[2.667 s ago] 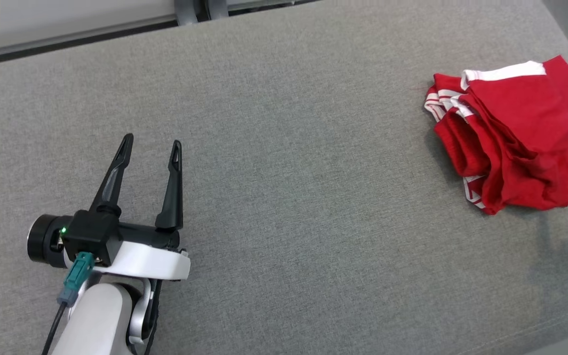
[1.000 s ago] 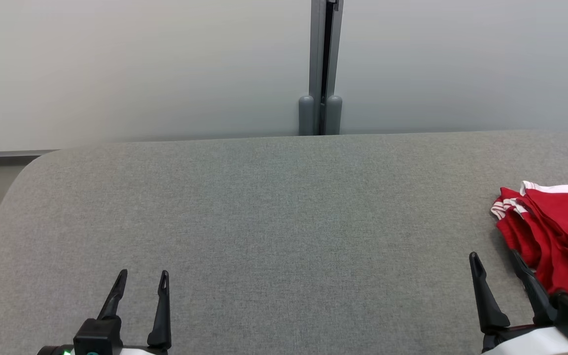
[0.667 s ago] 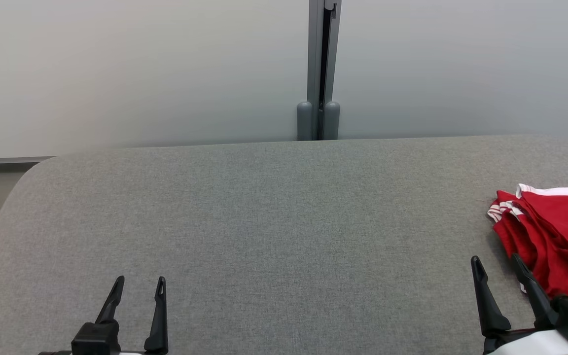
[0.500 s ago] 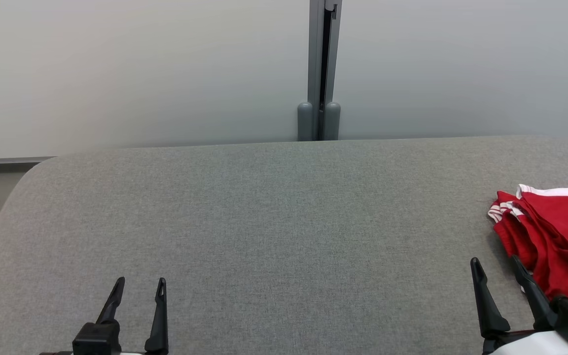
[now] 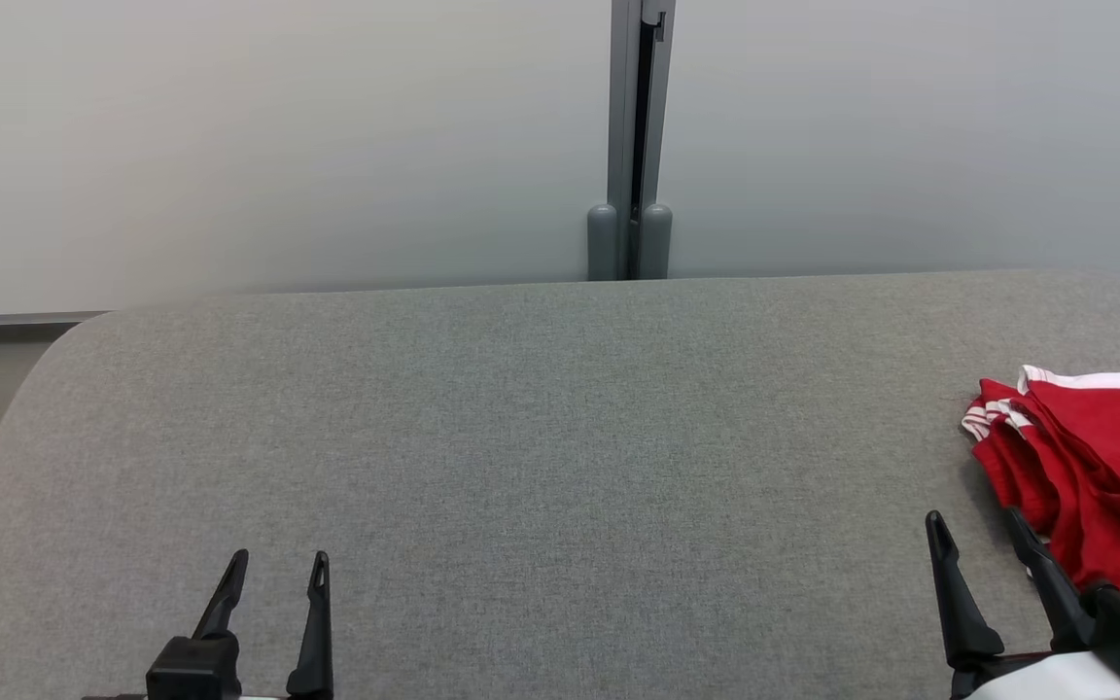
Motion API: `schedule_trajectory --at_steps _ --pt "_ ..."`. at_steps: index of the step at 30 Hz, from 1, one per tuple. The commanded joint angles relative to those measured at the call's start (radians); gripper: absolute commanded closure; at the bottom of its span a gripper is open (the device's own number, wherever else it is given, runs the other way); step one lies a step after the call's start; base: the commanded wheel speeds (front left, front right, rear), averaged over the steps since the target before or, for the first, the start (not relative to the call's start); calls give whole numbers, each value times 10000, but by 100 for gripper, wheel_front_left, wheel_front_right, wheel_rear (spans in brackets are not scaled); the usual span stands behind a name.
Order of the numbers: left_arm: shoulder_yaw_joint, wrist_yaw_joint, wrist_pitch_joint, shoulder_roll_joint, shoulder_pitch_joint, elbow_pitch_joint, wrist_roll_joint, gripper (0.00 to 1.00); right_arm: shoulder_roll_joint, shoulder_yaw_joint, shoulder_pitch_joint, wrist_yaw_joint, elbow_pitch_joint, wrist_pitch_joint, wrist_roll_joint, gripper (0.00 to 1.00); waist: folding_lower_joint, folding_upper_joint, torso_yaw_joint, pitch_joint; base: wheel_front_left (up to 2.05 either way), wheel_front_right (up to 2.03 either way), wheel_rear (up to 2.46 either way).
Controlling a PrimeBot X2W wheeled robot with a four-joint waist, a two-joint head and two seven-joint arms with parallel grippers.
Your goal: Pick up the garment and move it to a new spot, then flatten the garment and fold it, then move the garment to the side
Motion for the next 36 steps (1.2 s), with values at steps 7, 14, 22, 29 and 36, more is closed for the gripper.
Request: schedule_trajectory --at_steps 7,14,22,29,36 --pt "-50 52 -17 97 -189 61 -11 0 -40 6 26 0 -26 93 4 0 0 0 21 -24 0 0 0" --pt "-96 50 -70 40 -90 42 -8 100 -5 30 0 0 -13 78 6 100 0 0 22 -50 0 0 0" --pt "128 -199 173 -153 -123 203 -1187 100 65 -43 -140 0 326 166 1203 100 0 0 -2 -16 0 0 0" --pt "423 -485 422 -250 -362 353 -2455 100 95 -168 -385 0 551 278 2486 100 0 0 -29 23 0 0 0" --pt "696 -752 652 -352 -574 487 -3603 100 127 -286 -600 0 751 379 3653 100 0 0 -55 62 0 0 0"
